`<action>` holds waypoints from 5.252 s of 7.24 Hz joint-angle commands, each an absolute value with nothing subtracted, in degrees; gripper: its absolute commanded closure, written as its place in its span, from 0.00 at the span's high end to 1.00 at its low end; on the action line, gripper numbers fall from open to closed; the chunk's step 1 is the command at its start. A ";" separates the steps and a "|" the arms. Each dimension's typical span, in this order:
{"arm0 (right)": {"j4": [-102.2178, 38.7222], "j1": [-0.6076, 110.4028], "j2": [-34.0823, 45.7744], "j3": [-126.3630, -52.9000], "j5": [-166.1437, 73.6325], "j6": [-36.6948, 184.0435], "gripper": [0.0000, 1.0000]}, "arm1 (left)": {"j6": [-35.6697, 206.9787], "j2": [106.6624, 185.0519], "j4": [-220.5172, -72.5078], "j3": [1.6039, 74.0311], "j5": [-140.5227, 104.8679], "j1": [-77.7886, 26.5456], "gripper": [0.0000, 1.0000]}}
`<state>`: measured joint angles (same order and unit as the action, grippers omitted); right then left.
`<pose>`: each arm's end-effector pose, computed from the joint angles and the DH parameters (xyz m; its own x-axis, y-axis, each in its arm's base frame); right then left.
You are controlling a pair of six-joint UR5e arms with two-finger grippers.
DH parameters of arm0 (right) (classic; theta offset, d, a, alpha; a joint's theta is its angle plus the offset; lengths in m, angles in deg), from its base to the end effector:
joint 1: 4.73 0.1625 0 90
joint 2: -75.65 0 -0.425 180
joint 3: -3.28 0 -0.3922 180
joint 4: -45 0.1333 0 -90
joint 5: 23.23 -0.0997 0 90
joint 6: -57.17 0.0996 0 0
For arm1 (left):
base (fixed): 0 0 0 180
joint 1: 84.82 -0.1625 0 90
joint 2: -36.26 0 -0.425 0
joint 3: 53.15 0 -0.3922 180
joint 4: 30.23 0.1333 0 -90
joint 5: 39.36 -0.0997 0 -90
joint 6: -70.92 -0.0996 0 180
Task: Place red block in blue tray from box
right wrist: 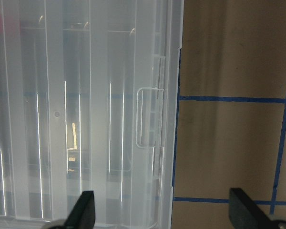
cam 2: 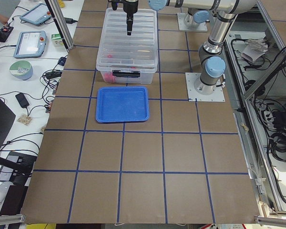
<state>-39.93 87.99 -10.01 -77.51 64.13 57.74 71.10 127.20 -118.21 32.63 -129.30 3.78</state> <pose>0.1625 -0.5152 0.5197 -0.9982 -0.0373 -0.0460 -0.0375 0.9993 0.0039 -0.1210 -0.5101 0.5199 -0.9996 -0.0275 0.0013 -0.0275 0.9953 -0.0924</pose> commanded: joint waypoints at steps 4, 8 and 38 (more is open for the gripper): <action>-39.90 87.90 -9.95 -77.50 64.30 57.70 1.00 | 71.01 127.14 -118.30 32.63 -129.45 3.78 1.00; -39.99 87.90 -9.95 -77.76 63.87 58.32 1.00 | 71.01 127.14 -118.30 32.63 -129.45 3.78 1.00; -40.82 81.54 -8.19 -75.61 68.09 53.71 1.00 | 72.06 126.60 -117.60 33.60 -132.44 3.60 1.00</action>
<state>-46.32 77.51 -7.73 -81.39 68.45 50.19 71.30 126.15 -118.10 33.30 -131.95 3.70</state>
